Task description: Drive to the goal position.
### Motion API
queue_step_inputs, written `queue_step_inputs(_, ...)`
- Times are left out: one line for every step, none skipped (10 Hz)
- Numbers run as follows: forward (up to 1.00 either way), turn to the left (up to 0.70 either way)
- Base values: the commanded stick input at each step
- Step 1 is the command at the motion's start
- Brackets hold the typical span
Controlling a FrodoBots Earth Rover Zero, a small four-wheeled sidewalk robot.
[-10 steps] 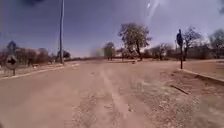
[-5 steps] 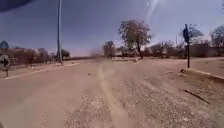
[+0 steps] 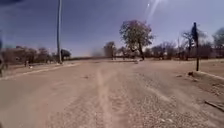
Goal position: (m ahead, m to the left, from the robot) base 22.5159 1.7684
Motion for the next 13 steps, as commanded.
queue_step_inputs(1.00, 0.00)
queue_step_inputs(1.00, 0.00)
queue_step_inputs(1.00, 0.00)
queue_step_inputs(1.00, 0.00)
queue_step_inputs(1.00, 0.00)
queue_step_inputs(1.00, 0.00)
queue_step_inputs(1.00, 0.00)
queue_step_inputs(1.00, 0.00)
queue_step_inputs(1.00, 0.00)
queue_step_inputs(1.00, 0.00)
queue_step_inputs(1.00, 0.00)
queue_step_inputs(1.00, 0.00)
queue_step_inputs(1.00, 0.00)
